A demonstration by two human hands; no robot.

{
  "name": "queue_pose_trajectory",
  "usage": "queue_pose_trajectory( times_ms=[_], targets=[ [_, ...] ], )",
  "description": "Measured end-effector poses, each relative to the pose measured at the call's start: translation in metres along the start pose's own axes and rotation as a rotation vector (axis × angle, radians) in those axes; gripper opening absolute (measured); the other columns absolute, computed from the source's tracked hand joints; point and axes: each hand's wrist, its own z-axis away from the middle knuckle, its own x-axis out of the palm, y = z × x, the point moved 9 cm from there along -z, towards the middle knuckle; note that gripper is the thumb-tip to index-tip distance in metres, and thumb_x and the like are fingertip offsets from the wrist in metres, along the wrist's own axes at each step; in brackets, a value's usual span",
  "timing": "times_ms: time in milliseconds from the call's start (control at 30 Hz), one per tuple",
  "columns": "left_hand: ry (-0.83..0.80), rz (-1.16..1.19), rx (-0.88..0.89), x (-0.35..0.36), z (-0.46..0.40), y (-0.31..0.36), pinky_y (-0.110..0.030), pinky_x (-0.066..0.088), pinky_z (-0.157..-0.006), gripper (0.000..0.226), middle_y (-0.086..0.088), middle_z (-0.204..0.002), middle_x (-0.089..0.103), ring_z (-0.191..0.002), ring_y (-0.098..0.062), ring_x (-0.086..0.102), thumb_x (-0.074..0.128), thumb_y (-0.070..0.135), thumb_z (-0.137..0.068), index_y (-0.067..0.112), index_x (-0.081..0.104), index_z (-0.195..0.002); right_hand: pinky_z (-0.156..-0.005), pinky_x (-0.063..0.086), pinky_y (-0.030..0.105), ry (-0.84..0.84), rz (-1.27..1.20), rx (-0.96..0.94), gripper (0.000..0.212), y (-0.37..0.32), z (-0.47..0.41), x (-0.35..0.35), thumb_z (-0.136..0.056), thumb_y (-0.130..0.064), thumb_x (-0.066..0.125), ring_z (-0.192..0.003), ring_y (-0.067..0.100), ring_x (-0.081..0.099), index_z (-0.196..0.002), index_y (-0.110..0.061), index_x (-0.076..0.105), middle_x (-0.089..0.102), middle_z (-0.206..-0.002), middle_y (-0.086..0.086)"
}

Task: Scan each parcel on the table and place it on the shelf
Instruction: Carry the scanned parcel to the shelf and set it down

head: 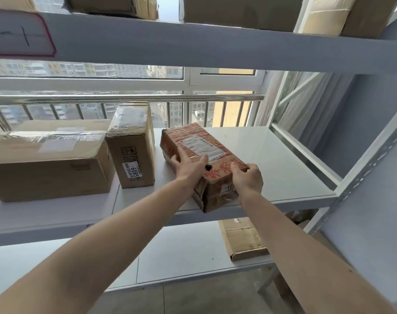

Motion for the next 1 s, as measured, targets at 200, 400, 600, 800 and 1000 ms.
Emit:
queue_pose_trajectory(
  times_ms=[200,400,600,800,1000],
  targets=[
    [0.024,0.149,0.006,-0.017,-0.002,0.002,-0.046,0.044,-0.107,0.086,-0.003,-0.145,0.039,-0.135,-0.025,0.042,0.074,0.020,-0.064,0.026,0.033,-0.140,-0.089,0.057,0.047,-0.035,0.002,0.003,0.057,-0.008,0.008,0.022,-0.085,-0.059,0.053,-0.107,0.030,0.061,-0.123,-0.018,0.059,0.062,-0.118,0.009],
    [-0.039,0.121,0.031,-0.045,-0.028,0.010,-0.028,0.053,-0.083,0.057,0.002,-0.129,0.046,-0.104,-0.011,0.058,0.073,0.010,-0.076,0.024,0.049,-0.126,-0.092,0.053,0.041,-0.080,0.017,-0.030,0.046,-0.018,0.017,0.044,-0.093,-0.050,0.052,-0.105,0.028,0.061,-0.123,-0.017,0.061,0.062,-0.121,0.009],
    [0.019,0.157,0.030,-0.053,-0.016,0.003,-0.028,0.055,-0.073,0.048,0.004,-0.113,0.065,-0.098,-0.013,0.065,0.071,0.022,-0.087,0.025,0.047,-0.128,-0.084,0.054,0.033,-0.121,0.056,-0.110,0.047,-0.028,0.015,0.065,-0.095,-0.051,0.056,-0.101,0.027,0.062,-0.124,-0.015,0.063,0.062,-0.120,0.011],
    [0.055,0.130,0.051,-0.057,-0.015,-0.005,-0.017,0.042,-0.060,0.034,0.015,-0.100,0.061,-0.083,0.005,0.055,0.058,0.017,-0.095,0.027,0.051,-0.127,-0.079,0.052,0.031,-0.153,0.028,-0.122,0.039,-0.038,0.014,0.077,-0.097,-0.044,0.058,-0.094,0.023,0.059,-0.122,-0.014,0.063,0.065,-0.111,0.004],
    [0.060,0.084,0.069,-0.063,-0.024,-0.002,-0.017,0.043,-0.060,0.036,0.009,-0.113,0.064,-0.084,0.005,0.057,0.056,0.019,-0.097,0.025,0.050,-0.132,-0.074,0.047,0.028,-0.164,0.013,-0.111,0.037,-0.046,0.011,0.086,-0.097,-0.040,0.060,-0.088,0.020,0.055,-0.122,-0.013,0.063,0.068,-0.116,0.006]
  ],
)
